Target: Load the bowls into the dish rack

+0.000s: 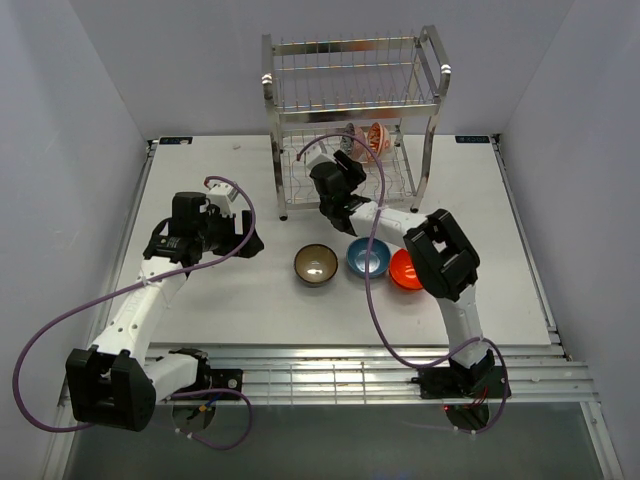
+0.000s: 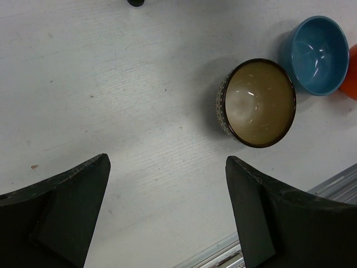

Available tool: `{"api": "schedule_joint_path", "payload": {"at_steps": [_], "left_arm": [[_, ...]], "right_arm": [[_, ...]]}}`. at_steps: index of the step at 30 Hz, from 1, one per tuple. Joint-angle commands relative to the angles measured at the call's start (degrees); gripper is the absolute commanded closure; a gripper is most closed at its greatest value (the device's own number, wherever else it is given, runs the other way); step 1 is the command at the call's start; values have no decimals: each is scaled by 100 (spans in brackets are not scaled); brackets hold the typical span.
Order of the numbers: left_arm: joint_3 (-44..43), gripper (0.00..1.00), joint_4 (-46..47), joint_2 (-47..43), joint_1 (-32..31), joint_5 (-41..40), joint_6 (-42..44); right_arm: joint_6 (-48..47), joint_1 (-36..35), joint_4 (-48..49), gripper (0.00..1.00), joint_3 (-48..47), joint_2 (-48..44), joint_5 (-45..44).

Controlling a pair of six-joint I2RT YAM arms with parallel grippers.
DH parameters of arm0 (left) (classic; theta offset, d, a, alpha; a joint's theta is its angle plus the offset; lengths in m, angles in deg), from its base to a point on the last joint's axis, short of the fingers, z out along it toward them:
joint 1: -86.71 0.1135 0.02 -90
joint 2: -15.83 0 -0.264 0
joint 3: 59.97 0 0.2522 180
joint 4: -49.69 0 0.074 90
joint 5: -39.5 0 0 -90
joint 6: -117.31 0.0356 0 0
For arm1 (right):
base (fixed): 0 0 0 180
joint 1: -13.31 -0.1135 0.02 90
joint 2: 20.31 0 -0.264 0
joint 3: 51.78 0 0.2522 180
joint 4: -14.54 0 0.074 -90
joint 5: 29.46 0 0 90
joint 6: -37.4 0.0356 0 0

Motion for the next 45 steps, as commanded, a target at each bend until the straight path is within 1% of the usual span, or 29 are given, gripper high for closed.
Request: {"api": "schedule_joint_path", "payload": {"at_steps": [1, 5, 9, 12, 14, 15, 16, 17, 18, 20, 21, 22, 23, 25, 26, 27, 28, 29, 30, 31, 32, 33, 34, 35, 36, 37, 41, 43, 45], "left_arm": [[75, 5, 13, -191, 20, 113, 113], [84, 5, -22, -200, 21, 166, 157], [84, 5, -75, -217, 29, 253, 262], [93, 5, -101, -252, 29, 367, 332], [101, 5, -136, -296, 20, 534, 464], [110, 5, -136, -331, 20, 613, 473], [119, 5, -154, -358, 20, 692, 717], [154, 5, -154, -463, 20, 780, 789], [172, 5, -145, -507, 20, 885, 850], [189, 6, -162, -586, 29, 948, 1008], [198, 6, -180, -613, 21, 965, 1061], [207, 6, -206, -630, 29, 966, 1105], [198, 6, -224, -657, 21, 992, 1202], [207, 7, -311, -674, 21, 1184, 1342], [207, 7, -321, -692, 20, 1264, 1465], [224, 7, -321, -701, 29, 1334, 1501], [225, 8, -338, -692, 29, 1491, 1536], [225, 8, -356, -675, 21, 1571, 1563], [216, 8, -356, -657, 20, 1659, 1624], [198, 8, -365, -613, 20, 1799, 1633], [190, 8, -356, -569, 29, 1835, 1633], [172, 9, -339, -526, 29, 1827, 1529], [128, 10, -321, -429, 21, 1818, 1476], [119, 11, -321, -394, 29, 1862, 1449], [119, 12, -312, -385, 21, 1906, 1440], [145, 13, -216, -402, 20, 1923, 1449], [417, 15, 127, -735, 20, 1871, 1562], [418, 16, 84, -806, 20, 2002, 1764], [383, 17, -39, -894, 20, 2081, 2177]], "right_arm": [[385, -122, -96, 36, 302, -520, 56], [613, -227, -341, 32, 628, -942, 161], [1035, -420, -1079, 27, 953, -1381, 406], [1202, -517, -1299, 25, 1305, -1777, 634], [1282, -518, -1633, 24, 1454, -2102, 811], [1343, -518, -1773, 24, 1594, -2207, 1055], [1352, -518, -1949, 23, 1691, -2504, 1180], [1344, -518, -2038, 20, 1788, -2681, 1329], [1326, -518, -2204, 19, 1989, -2857, 1661], [1203, -518, -2521, 13, 2183, -3489, 2023], [1151, -518, -2618, 10, 2402, -3709, 2399], [1028, -518, -2706, 5, 2509, -4137, 2568], [975, -509, -2933, 2, 2597, -4324, 2691], [782, -474, -3311, 1, 2737, -4737, 3235], [520, -439, -3513, 3, 2764, -4870, 3472], [404, -369, -3863, 3, 2791, -4993, 4005], [299, -351, -4058, 1, 2773, -5151, 4246], [106, -359, -4278, 0, 2730, -5179, 4509], [43, -359, -4802, 0, 2660, -5170, 4964], [43, -359, -5025, 0, 2572, -5031, 5247], [69, -351, -5236, 5, 2380, -4916, 5363], [321, -333, -5586, 8, 2265, -4785, 5582], [463, -324, -5755, 17, 2133, -4479, 5723], [621, -298, -5852, 19, 1940, -4337, 5803], [962, -272, -5870, 22, 1904, -4222, 5856], [1105, -245, -5801, 24, 1868, -4047, 5874], [1931, 26, -5528, 25, 1684, -3598, 6216], [2229, 106, -5397, 25, 1648, -3352, 6331], [2389, 194, -5195, 26, 1631, -3202, 6357]]}}
